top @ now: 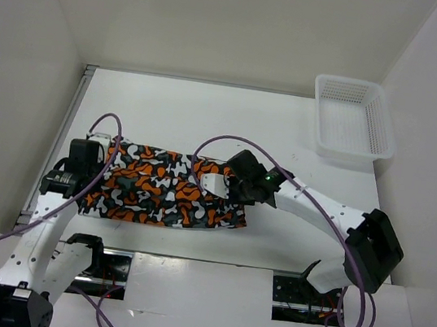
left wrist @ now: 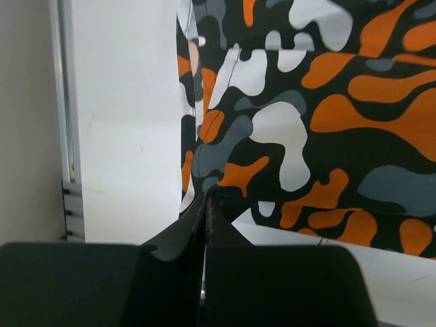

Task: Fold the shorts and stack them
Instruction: Fold the shorts

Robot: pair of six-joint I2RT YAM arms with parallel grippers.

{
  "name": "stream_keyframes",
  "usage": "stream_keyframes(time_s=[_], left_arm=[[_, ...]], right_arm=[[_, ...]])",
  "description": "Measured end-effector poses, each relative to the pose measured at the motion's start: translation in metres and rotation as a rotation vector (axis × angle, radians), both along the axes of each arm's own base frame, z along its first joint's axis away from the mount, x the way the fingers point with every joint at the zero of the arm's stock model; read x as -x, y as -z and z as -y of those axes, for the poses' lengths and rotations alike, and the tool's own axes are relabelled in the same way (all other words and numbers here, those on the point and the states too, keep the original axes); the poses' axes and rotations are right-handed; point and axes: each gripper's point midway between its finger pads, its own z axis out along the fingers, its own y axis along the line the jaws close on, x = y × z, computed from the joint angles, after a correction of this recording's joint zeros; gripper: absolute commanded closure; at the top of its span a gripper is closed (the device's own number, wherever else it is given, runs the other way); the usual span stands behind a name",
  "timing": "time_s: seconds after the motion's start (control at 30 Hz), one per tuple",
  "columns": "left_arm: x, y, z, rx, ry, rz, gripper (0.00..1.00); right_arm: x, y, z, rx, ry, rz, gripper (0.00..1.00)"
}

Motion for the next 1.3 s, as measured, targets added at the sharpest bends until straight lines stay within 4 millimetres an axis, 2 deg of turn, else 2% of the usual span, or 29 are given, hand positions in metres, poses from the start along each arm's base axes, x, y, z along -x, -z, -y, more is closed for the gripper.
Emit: stream_keyframes(time_s=[0.13, 0.17, 0.23, 0.27, 0.3, 0.33, 0.37, 0.43, 0.5, 0.63, 0.7, 0.77, 0.87, 0.9, 1.0, 1.07, 1.17, 1.3], left_arm=[[0.024, 0.026, -0.002, -0.01, -0.009, -0.094, 0.98], [0.032, 0.034, -0.002, -0.013, -0.012, -0.114, 0.98], [0.045, 0.048, -0.003, -0.018, -0.016, -0.154, 0.98], [0.052, 0.053, -0.004, -0.021, -0.018, -0.171, 0.97], [0.056, 0.056, -0.004, -0.025, -0.02, -0.18, 0.97], [0.058, 0.058, -0.005, -0.031, -0.023, -0.183, 0.94], [0.061, 0.06, -0.006, -0.033, -0.025, -0.188, 0.93], [0.065, 0.061, -0.007, -0.038, -0.027, -0.198, 0.82], [0.067, 0.061, -0.007, -0.04, -0.027, -0.201, 0.73], [0.066, 0.048, -0.003, -0.02, -0.016, -0.18, 0.64], [0.058, 0.028, 0.002, 0.015, 0.0, -0.121, 0.49], [0.04, 0.0, 0.007, 0.043, 0.013, -0.004, 0.44], [0.01, -0.036, 0.008, 0.05, 0.023, 0.148, 0.43], [0.0, -0.039, 0.006, 0.047, 0.021, 0.153, 0.4], [-0.029, -0.023, -0.002, 0.049, -0.008, 0.047, 0.35], [-0.042, 0.001, -0.011, 0.063, -0.043, -0.069, 0.26], [-0.04, 0.038, -0.021, 0.101, -0.091, -0.218, 0.17], [-0.034, 0.047, -0.032, 0.13, -0.142, -0.252, 0.12]], right_arm=[[0.019, -0.002, -0.008, -0.017, -0.054, -0.046, 0.92], [0.026, -0.002, -0.012, -0.021, -0.075, -0.059, 0.87], [0.038, 0.0, -0.019, -0.033, -0.109, -0.087, 0.82], [0.044, 0.002, -0.021, -0.036, -0.12, -0.103, 0.74], [0.049, 0.005, -0.021, -0.038, -0.125, -0.122, 0.7], [0.053, 0.007, -0.021, -0.04, -0.127, -0.14, 0.66], [0.056, 0.009, -0.02, -0.038, -0.126, -0.152, 0.55], [0.061, 0.012, -0.018, -0.039, -0.118, -0.178, 0.45], [0.063, 0.012, -0.019, -0.046, -0.111, -0.192, 0.4], [0.069, 0.004, -0.024, -0.076, -0.075, -0.236, 0.4], [0.064, -0.013, -0.033, -0.134, -0.034, -0.251, 0.4], [0.052, -0.035, -0.042, -0.226, 0.046, -0.263, 0.4], [0.005, -0.066, -0.039, -0.402, 0.285, -0.259, 0.44], [-0.013, -0.071, -0.034, -0.453, 0.387, -0.267, 0.44], [-0.064, -0.066, -0.013, -0.549, 0.674, -0.289, 0.38], [-0.081, -0.047, 0.001, -0.553, 0.83, -0.318, 0.36], [-0.078, -0.021, 0.005, -0.534, 0.943, -0.388, 0.3], [-0.054, 0.006, 0.0, -0.504, 0.981, -0.516, 0.27]])
